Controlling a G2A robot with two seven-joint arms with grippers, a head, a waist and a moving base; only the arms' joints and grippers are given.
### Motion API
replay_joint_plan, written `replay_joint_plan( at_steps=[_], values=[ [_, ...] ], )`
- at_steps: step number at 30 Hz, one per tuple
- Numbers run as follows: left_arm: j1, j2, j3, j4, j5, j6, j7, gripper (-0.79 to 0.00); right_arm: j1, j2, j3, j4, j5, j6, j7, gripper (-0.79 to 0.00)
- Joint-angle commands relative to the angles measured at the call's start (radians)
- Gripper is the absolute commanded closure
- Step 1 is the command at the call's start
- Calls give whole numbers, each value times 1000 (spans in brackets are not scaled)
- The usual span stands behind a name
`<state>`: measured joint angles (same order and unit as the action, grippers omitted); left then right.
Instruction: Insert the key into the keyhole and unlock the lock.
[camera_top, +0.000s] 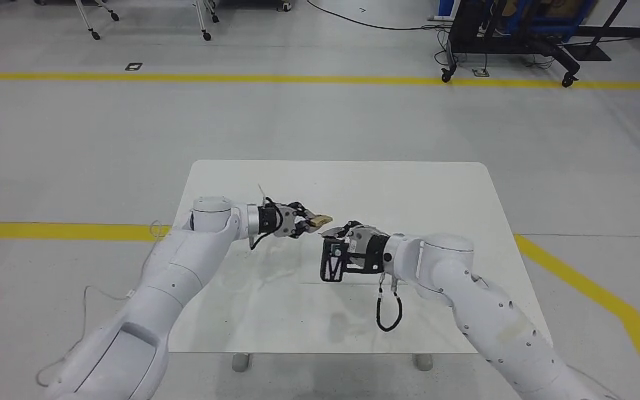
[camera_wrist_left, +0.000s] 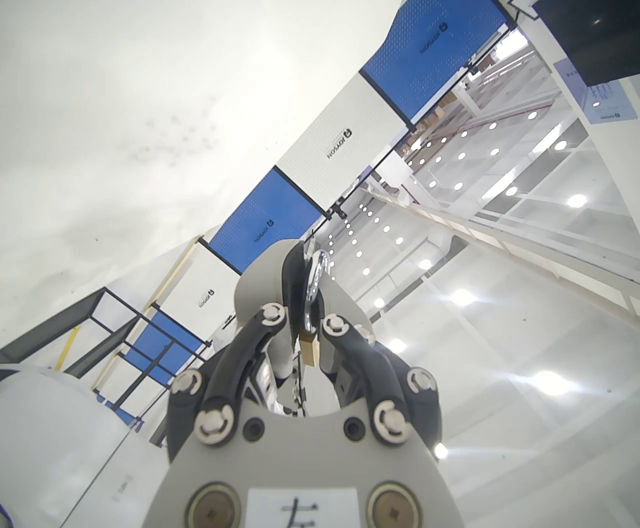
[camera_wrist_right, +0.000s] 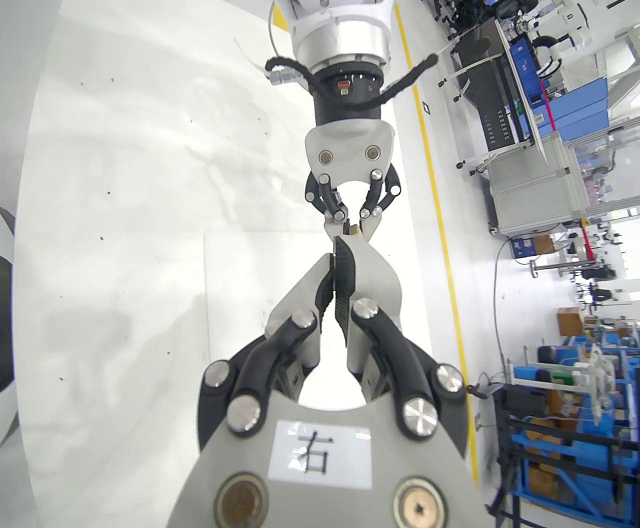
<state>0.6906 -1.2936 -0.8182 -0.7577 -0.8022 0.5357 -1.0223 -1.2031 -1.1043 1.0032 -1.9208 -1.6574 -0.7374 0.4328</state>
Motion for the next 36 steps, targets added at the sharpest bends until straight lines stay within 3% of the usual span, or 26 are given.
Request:
replay_joint_plan(
  at_steps=[1,17,36],
  values=[
    [1,1,-2,0,6,-2,-5,0,4,-1,-10,-7,-23,5,12,0],
    [12,-1,-8,-19,33,3,14,0,21,-23,-80,-24,-85,98,185,0],
    [14,-4,-8,-21,57,16,-4,0,83,-59,-150,5,-75,111,350,0]
  ],
)
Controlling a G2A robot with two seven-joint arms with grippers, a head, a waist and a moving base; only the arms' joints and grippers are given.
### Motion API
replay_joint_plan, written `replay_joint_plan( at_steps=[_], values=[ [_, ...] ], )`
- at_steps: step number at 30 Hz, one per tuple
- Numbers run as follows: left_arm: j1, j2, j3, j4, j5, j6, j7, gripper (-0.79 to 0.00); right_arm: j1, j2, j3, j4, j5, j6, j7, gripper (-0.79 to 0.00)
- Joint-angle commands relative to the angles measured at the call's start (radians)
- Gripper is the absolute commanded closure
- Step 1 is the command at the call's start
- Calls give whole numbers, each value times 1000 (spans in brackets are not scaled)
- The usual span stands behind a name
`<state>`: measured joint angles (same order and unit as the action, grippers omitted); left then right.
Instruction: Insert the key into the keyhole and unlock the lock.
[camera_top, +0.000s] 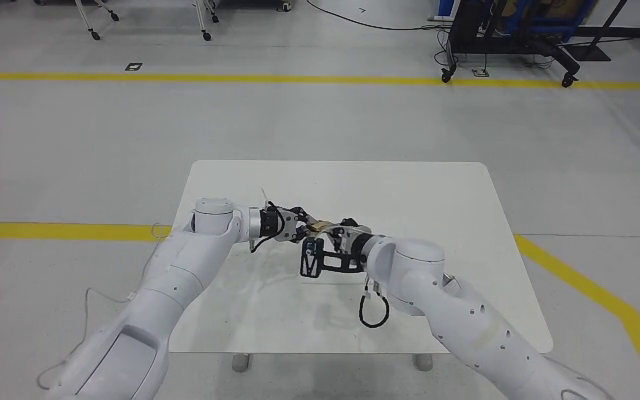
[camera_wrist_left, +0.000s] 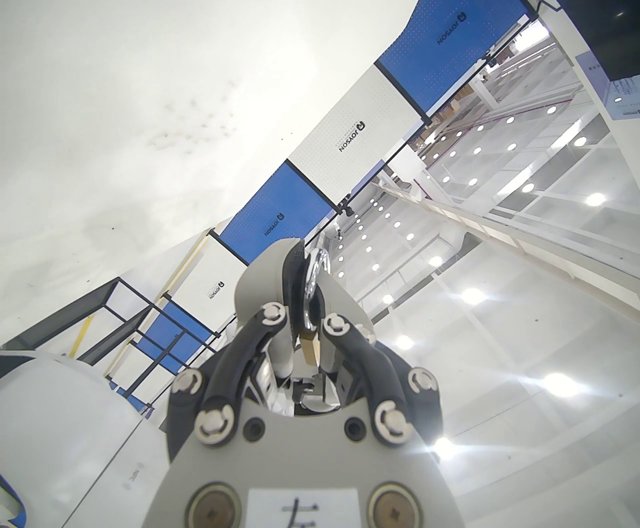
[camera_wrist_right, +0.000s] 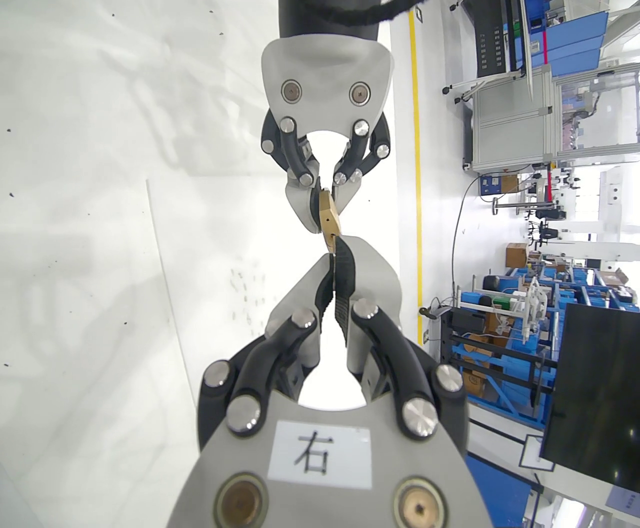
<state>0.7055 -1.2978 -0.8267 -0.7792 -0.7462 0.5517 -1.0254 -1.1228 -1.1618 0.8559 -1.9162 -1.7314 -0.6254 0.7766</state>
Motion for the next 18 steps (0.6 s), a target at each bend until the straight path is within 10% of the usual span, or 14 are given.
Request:
replay_joint_plan(
  at_steps=[1,18],
  values=[
    [-1,-1,0,1,1,1,-3,0,5,-3,-6,2,-5,-1,17,0],
    [-4,-7,-2,9,14,-4,5,0,67,-39,-73,14,-8,-22,190,0]
  ],
)
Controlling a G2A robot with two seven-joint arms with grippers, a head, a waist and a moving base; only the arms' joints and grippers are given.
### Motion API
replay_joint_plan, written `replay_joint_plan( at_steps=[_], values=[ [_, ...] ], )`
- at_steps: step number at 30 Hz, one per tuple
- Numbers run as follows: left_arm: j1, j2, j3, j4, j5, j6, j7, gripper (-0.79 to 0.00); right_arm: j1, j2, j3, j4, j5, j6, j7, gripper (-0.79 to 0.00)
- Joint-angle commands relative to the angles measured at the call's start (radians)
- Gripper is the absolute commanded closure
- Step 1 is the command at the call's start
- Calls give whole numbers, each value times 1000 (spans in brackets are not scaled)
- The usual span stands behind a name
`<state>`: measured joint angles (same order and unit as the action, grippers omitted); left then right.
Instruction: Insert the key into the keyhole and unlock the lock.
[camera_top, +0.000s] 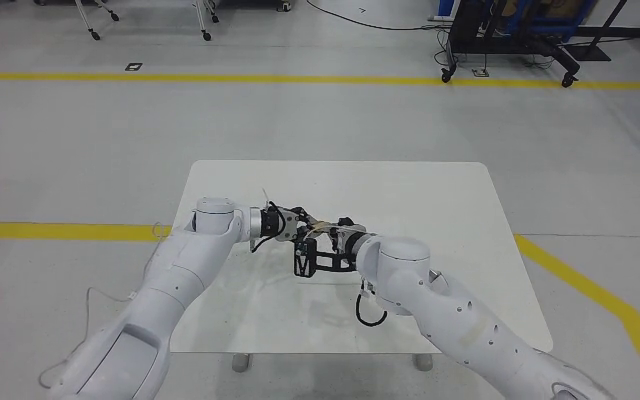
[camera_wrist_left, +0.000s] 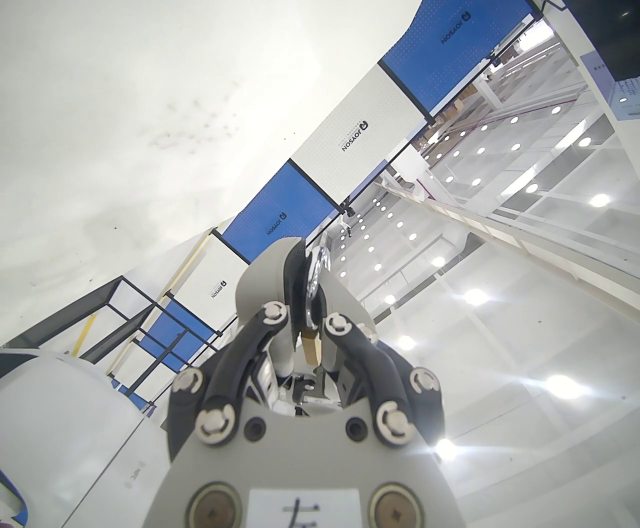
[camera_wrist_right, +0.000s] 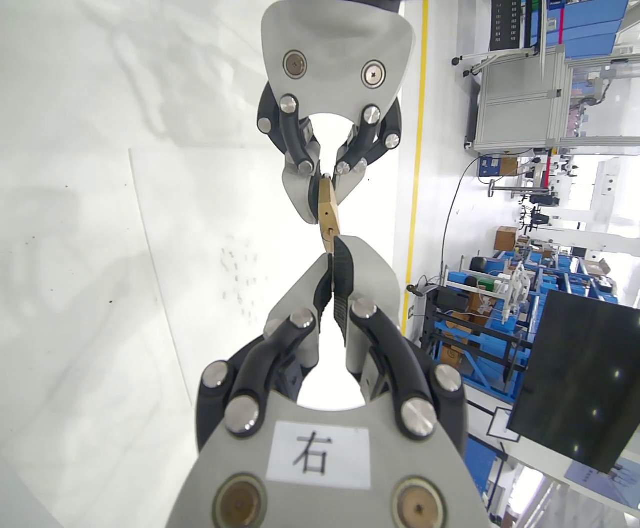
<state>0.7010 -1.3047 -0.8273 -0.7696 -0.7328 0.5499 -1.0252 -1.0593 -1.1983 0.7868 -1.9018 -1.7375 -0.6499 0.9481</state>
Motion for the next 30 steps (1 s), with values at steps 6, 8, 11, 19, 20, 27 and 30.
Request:
replay_joint_plan(
  at_steps=[6,8,11,19,20,27,30],
  values=[
    [12,-2,-7,-19,6,-26,39,0,22,-19,-33,1,2,11,105,0],
    [15,-1,-10,-24,6,-25,39,0,29,-25,-42,6,7,11,118,0],
    [18,1,-14,-28,5,-22,26,0,40,-33,-53,21,12,9,126,0],
    [24,4,-24,-36,8,-18,13,0,57,-48,-64,49,13,10,129,0],
    [24,4,-25,-36,9,-15,12,0,57,-49,-64,51,13,9,129,0],
    [25,5,-31,-38,8,-10,-2,0,66,-60,-66,81,18,13,106,0],
    [25,7,-35,-36,6,-9,-11,0,67,-62,-59,81,27,15,79,0]
  ],
)
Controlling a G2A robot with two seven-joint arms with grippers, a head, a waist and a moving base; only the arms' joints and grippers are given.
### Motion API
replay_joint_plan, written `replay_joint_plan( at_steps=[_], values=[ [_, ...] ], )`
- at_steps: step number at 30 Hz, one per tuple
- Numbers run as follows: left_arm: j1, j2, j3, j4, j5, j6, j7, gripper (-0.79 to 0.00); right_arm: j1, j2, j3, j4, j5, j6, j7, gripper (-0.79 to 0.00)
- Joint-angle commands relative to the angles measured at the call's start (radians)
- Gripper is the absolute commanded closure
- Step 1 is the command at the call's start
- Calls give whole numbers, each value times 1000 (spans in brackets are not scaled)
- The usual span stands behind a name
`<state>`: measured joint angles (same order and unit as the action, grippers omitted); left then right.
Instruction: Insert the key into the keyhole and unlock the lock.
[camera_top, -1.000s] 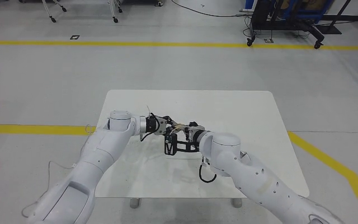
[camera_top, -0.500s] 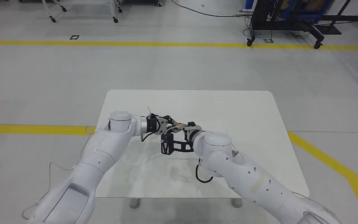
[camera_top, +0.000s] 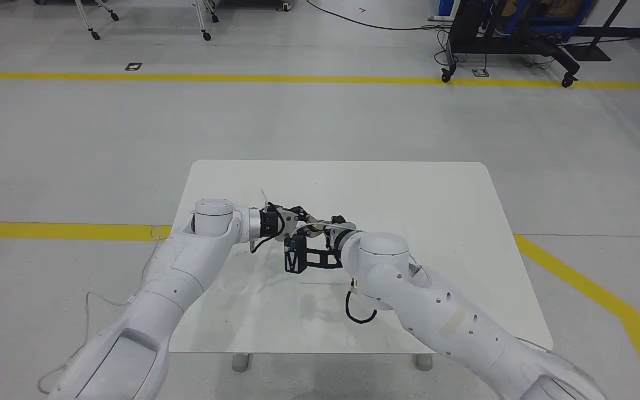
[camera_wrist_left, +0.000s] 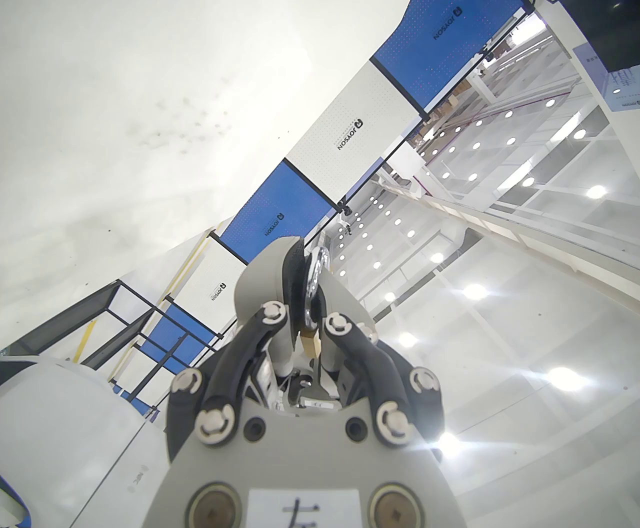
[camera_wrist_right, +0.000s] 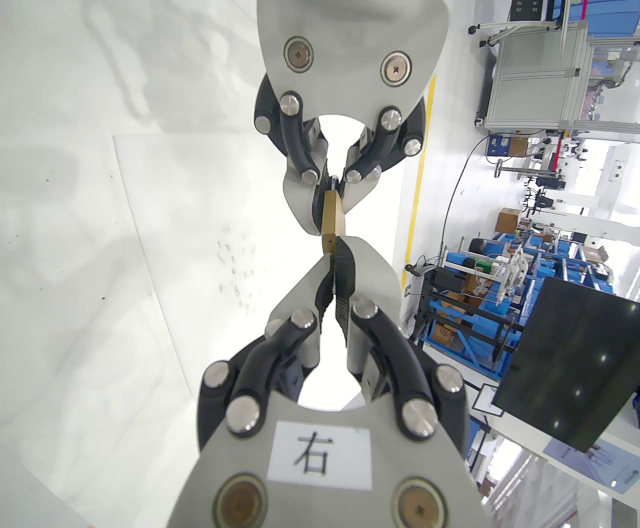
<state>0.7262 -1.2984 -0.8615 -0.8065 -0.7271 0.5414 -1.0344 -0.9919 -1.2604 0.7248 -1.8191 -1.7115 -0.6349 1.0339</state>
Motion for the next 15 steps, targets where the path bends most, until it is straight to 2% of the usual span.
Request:
replay_joint_plan(
  at_steps=[1,2,3,9,15],
  values=[
    [0,1,-2,1,0,-1,-2,0,-3,0,7,-4,1,2,-11,-222],
    [0,1,-3,0,0,0,-4,0,-6,0,12,-8,1,8,-13,-763],
    [1,1,-3,0,0,1,-5,0,-10,0,19,-14,3,13,-15,-785],
    [2,1,-13,3,-9,0,4,0,-52,10,74,-70,4,32,-62,-785],
    [0,-2,-28,12,-38,16,34,0,-52,10,74,-70,4,32,-62,-785]
  ],
)
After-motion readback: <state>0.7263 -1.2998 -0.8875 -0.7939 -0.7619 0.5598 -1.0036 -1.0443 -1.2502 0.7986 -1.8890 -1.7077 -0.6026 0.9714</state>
